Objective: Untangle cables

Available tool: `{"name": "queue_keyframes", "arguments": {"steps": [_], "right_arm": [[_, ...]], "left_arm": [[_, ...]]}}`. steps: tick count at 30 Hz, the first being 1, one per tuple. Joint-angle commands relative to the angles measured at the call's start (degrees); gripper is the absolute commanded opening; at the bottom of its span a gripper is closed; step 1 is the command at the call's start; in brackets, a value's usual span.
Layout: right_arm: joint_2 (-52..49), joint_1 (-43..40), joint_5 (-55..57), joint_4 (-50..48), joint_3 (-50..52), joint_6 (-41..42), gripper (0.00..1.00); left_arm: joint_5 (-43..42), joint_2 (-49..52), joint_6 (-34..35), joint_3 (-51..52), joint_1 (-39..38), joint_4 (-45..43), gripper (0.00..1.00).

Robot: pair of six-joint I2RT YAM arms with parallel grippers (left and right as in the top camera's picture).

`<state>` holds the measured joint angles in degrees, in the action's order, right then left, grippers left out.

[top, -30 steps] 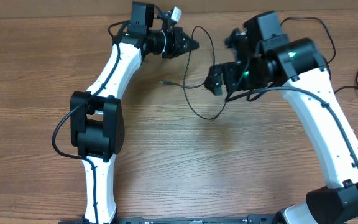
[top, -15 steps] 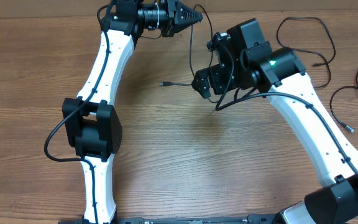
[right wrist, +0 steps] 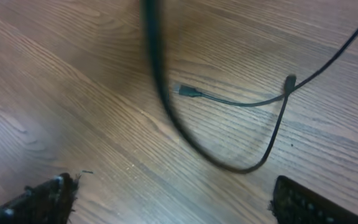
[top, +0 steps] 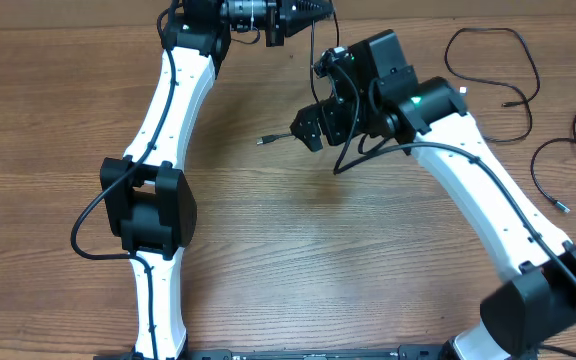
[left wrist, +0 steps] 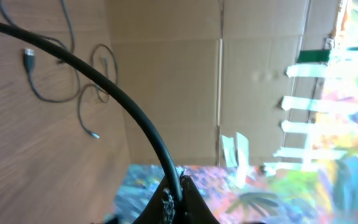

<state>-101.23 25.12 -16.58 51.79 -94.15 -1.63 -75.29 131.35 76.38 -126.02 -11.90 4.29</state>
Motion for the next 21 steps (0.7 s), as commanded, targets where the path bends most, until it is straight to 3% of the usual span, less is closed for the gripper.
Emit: {"name": "queue_keyframes", "arguments": {"steps": [1,7,14,21], "right_arm": [[-1.62,0.11,-0.44,-1.2,0.24,-0.13,0.86],[-1.77,0.11,0.26,-3.78,0.24,0.33,0.4],[-1.77,0.11,0.48,-4.63,0.24,0.5,0.04],[-1.77,0.11,0.68,-6.01,0.24,2.25,0.04]], "left_arm": [[-4.02,-2.58,6.64,-1.38,-0.24,-3.26,0.04],[-4.33,-2.58,7.06,-1.38,-0.24,-3.3,0.04],[-5.62,-2.58,6.99,-1.38,-0.24,-3.3,0.04],[-5.77,-2.58,6.47,-1.38,-0.24,-3.3,0.04]]}}
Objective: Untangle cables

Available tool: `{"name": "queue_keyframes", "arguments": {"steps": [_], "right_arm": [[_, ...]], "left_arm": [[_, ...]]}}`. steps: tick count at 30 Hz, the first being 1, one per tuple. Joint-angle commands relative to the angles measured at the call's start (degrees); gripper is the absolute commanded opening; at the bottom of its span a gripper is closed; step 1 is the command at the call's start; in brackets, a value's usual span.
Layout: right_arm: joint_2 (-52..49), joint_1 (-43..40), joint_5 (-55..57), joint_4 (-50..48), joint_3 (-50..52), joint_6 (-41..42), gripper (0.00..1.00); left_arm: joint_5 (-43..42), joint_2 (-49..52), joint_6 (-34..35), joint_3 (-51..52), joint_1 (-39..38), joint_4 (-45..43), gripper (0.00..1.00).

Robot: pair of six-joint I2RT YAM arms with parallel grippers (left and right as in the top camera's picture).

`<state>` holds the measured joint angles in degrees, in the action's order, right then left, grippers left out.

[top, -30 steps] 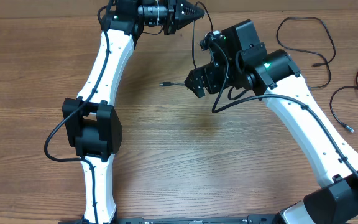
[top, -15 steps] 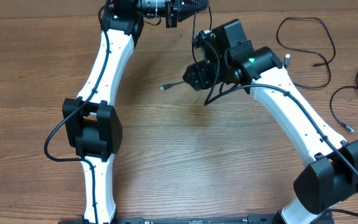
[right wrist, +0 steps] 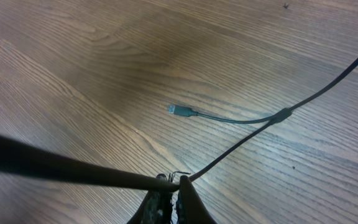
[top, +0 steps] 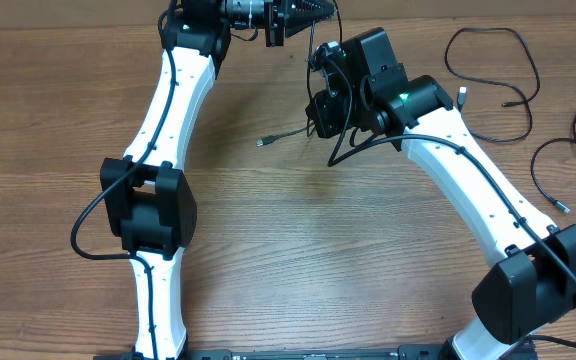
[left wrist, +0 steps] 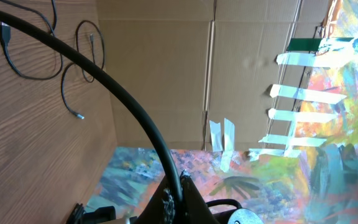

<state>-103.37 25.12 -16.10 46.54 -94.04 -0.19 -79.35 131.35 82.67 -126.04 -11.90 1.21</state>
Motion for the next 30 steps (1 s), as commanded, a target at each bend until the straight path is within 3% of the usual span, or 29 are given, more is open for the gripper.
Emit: {"name": "queue_keyframes", "arguments": {"steps": [1,3,4,6,9,16,23,27,30], "right_arm": [[0.37,0.11,0.2,-0.85,0.13,0.81,0.04],[0.37,0.11,0.55,-0.9,0.13,0.9,0.04],[0.37,0.11,1.84,-0.9,0.13,1.95,0.04],[0.37,0.09,3.54,-0.87,0.13,3.17,0.04],[0.37,-0.13,4.09,-0.92,0.11,3.41,0.04],[0.39,-0.11,4.09,-0.92,0.11,4.72,0.04],[0.39,-0.11,4.13,-0.92,0.11,4.9,0.04],[0.39,-0.11,4.13,-1.01,0.11,4.92,0.04],[0.39,-0.11,4.09,-0.9,0.11,4.92,0.04]], "left_arm": [[-1.7,-2.58,-0.04,-1.36,-0.24,-0.22,0.05],[-1.7,-2.58,-0.81,-1.36,-0.22,-0.22,0.1],[-1.73,-2.58,-1.4,-1.36,-0.11,-0.2,0.21],[-1.73,-2.58,-3.06,-1.36,-0.04,-0.2,0.29],[-1.73,-2.58,-6.01,-1.36,0.04,-0.2,0.51],[-1.92,-2.58,-13.0,-1.36,0.5,-0.17,0.8],[-1.99,-2.58,-20.13,-1.36,1.55,0.04,0.98],[-2.78,-2.58,-26.12,-1.29,2.1,0.48,1.0],[-2.8,-2.56,-26.58,-1.29,2.16,0.5,0.97]]}}
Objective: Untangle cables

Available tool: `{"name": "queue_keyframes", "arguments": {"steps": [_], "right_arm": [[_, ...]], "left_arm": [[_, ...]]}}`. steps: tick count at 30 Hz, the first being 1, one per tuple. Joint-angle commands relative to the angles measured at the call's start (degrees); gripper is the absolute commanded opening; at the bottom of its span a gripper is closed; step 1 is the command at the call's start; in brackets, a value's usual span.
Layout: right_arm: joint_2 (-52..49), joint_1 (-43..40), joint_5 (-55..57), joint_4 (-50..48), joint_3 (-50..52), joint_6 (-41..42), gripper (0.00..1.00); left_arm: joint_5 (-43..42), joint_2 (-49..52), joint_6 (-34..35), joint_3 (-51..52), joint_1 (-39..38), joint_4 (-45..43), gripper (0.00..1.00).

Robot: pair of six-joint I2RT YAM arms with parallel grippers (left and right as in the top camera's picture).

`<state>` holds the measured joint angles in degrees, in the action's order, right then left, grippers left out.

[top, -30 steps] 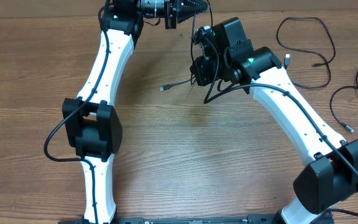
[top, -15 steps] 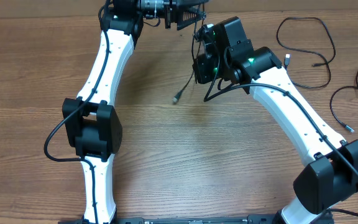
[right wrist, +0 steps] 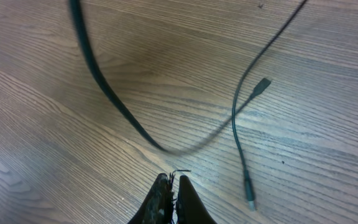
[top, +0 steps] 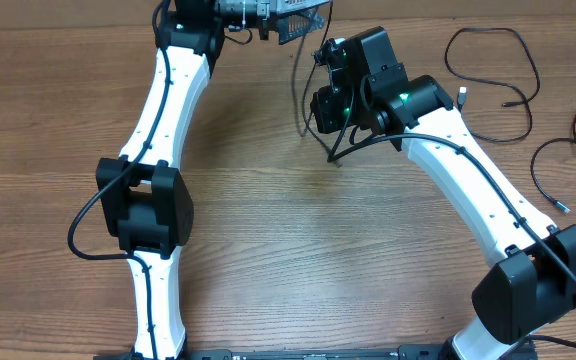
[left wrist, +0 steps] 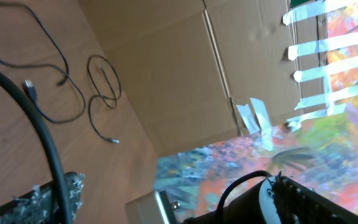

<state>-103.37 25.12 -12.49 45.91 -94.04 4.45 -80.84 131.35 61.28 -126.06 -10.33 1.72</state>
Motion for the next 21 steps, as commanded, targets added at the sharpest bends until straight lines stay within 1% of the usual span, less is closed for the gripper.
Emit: {"name": "queue_keyframes", "arguments": {"steps": [1,6,7,8,9,11,13,16,21], "right_arm": [[0.39,-0.11,0.48,-0.22,0.11,0.28,0.04],[0.39,-0.11,0.55,-0.17,0.11,1.18,0.04],[0.39,-0.13,0.59,-0.13,0.11,1.38,0.12],[0.39,-0.13,1.05,0.02,0.11,1.6,0.26],[0.44,-0.13,1.62,0.28,0.11,1.6,0.42],[0.61,-0.13,3.91,1.25,0.07,2.03,0.69],[1.14,-0.13,7.52,2.64,0.04,4.24,0.8],[2.82,-0.13,12.74,4.96,0.02,6.25,0.86],[8.57,-0.31,18.25,7.54,0.02,7.58,0.91]], "left_arm": [[-1.31,-2.58,-5.18,-1.27,0.59,-0.04,0.96],[-1.31,-2.56,-5.53,-1.27,0.61,-0.02,0.95],[-1.31,-2.56,-6.05,-1.27,0.61,-0.02,0.95],[-1.31,-2.56,-6.45,-1.27,0.61,-0.02,0.95],[-1.31,-2.56,-7.32,-1.27,0.61,0.02,0.96],[-1.31,-2.54,-10.12,-1.27,0.61,0.57,0.95],[-1.27,-2.51,-14.45,-1.27,0.61,2.54,0.95],[0.61,-2.47,-21.51,-1.16,0.61,9.01,0.94],[12.48,-2.47,-36.68,-1.16,0.61,29.05,0.96]]}}
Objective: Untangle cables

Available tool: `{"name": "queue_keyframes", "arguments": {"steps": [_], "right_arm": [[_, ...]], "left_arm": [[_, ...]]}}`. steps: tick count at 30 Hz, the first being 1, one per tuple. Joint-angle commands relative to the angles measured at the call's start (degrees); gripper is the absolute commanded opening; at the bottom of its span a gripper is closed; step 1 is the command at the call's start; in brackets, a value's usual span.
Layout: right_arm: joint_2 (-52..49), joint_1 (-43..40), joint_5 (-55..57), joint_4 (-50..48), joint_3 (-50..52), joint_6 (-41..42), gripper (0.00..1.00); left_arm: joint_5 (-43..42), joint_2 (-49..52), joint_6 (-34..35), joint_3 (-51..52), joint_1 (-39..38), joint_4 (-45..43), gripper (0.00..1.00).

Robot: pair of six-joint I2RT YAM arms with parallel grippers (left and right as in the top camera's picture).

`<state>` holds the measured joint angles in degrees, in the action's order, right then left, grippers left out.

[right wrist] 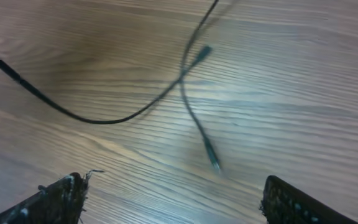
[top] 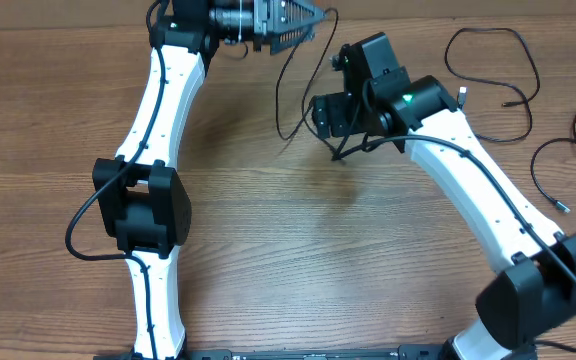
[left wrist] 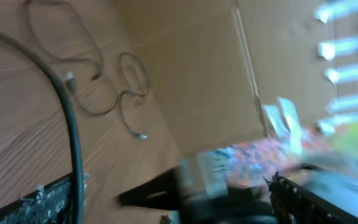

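Observation:
A thin black cable (top: 278, 95) curves from the table's back edge down to a free end in front of my right gripper (top: 330, 118). In the right wrist view this gripper (right wrist: 179, 202) is open. The cable (right wrist: 98, 120) and a blurred plug end (right wrist: 213, 163) lie beyond its fingers with nothing between them. At the back, my left gripper (top: 303, 22) is also open. In its wrist view (left wrist: 179, 202) the cable (left wrist: 73, 137) runs past the left finger (left wrist: 48, 202) without being clamped.
Two more black cables lie at the back right (top: 488, 60) and at the far right edge (top: 568, 160); they also show as loops (left wrist: 86, 81) in the left wrist view. A cardboard wall stands behind the table.
My right gripper has gone from shut to open. The cable's free end now lies further left, in front of that gripper. The left gripper stays open and has turned a little.
First my left gripper was shut on the cable and the right one open above it. Then both were shut on it. Then the left had opened while the right stayed shut. Now both are open and the cable is loose.

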<state>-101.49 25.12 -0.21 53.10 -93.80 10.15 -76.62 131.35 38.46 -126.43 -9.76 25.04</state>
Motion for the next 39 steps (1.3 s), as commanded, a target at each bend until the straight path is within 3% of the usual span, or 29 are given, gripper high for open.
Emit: {"name": "queue_keyframes", "arguments": {"steps": [1,3,9,21,26,32,39], "right_arm": [[8.02,-0.46,6.73,0.7,-0.22,1.92,0.92],[11.19,-0.96,8.87,1.62,-0.22,2.62,1.0],[20.28,-3.72,13.51,5.01,-0.22,4.68,1.0],[28.52,-13.16,16.72,18.12,-0.22,10.34,1.0],[28.63,-15.56,16.87,21.62,-0.22,11.54,1.0],[28.5,-15.56,11.34,24.98,-0.22,11.69,1.0],[25.33,-15.56,9.05,28.81,1.03,24.79,1.0]], "left_arm": [[10.4,-2.47,-16.37,-0.79,-0.04,8.81,0.96],[14.8,-2.47,-20.79,-0.79,-0.42,14.27,0.96],[27.91,-2.47,-26.97,-0.79,-2.34,23.12,0.95],[56.02,-2.34,-29.7,1.62,-11.3,27.02,0.96],[62.6,-2.23,-29.73,3.67,-13.97,26.64,0.98],[63.78,-2.25,-29.35,4.98,-13.84,27.17,1.0],[65.85,-2.54,-25.51,4.79,-11.3,28.76,0.99]]}}
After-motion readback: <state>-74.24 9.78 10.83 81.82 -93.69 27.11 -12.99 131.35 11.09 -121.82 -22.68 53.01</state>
